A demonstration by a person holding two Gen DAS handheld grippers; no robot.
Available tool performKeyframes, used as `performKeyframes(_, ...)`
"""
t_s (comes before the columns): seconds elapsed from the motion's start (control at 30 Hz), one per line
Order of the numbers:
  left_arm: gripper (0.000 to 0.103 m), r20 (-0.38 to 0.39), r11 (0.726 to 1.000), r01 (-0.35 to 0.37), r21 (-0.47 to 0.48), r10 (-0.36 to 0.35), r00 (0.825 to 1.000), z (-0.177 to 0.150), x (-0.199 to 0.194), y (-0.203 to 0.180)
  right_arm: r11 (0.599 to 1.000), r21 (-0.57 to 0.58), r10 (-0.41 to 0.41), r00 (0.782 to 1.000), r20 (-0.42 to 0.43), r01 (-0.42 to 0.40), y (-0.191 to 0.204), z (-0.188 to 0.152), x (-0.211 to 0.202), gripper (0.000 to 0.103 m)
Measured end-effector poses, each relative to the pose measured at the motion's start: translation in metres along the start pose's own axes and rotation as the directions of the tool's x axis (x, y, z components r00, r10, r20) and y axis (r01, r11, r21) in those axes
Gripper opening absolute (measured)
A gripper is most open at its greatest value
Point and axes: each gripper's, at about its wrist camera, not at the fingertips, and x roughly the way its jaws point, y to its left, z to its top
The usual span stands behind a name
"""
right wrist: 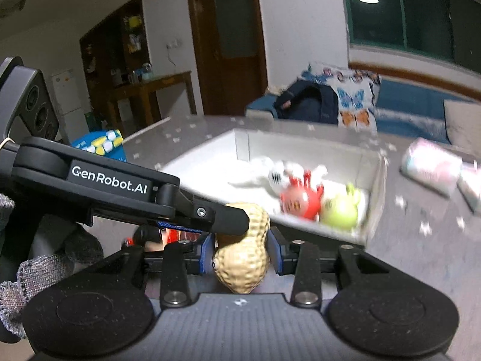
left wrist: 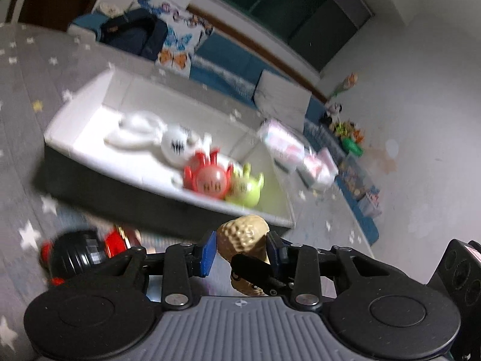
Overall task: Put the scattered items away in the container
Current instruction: 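Carry the peanut toy with both tools over the box and lower it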
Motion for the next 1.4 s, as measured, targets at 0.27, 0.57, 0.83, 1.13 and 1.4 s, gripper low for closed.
performKeyframes(0.27,0.038,0.030,0.997,-0.049,-0.052,0.050,0.998,0.056,0.017,0.022,0.998,-0.056,0.025,1.000,0.011,-0.025,-0.004,0.049,0.045,0.037)
performKeyframes(0.57,0.038,-0.079,0.985,-0.116,-0.132,0.106,0.991,0.091,0.066,0.065,0.996,0.041,0.088,0.990,-0.111,-0.084,-0.033,0.069,0.119,0.037)
performKeyframes(0.83,0.038,-0.154,0.973,-0.156,-0.170,0.130,0.980,0.094,0.086,0.088,0.991,0.075,0.121,0.971,-0.204,-0.108,-0.041,0.064,0.150,0.037)
performKeyframes(1.13,0.038,-0.186,0.965,-0.172,-0.198,0.136,0.973,0.095,0.095,0.097,0.993,0.060,0.109,0.962,-0.251,-0.097,-0.040,0.061,0.163,0.037)
performKeyframes(1.4,0.038,-0.180,0.962,-0.188,-0.199,0.153,0.972,0.096,0.093,0.097,0.995,0.041,0.099,0.962,-0.255,-0.091,-0.037,0.063,0.165,0.037)
